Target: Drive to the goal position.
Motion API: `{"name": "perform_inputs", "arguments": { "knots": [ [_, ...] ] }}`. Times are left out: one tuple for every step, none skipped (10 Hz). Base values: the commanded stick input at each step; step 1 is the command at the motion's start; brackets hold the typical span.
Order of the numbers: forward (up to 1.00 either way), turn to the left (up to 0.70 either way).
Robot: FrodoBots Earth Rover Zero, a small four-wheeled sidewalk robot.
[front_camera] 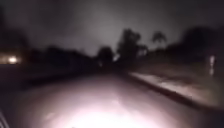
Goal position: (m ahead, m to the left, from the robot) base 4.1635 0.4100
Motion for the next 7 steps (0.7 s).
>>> {"name": "perform_inputs", "arguments": {
  "knots": [
    [0.70,0.00],
    [0.70,0.00],
    [0.70,0.00],
    [0.70,0.00],
    [0.70,0.00],
    [0.70,0.00],
    [0.70,0.00]
  ]
}}
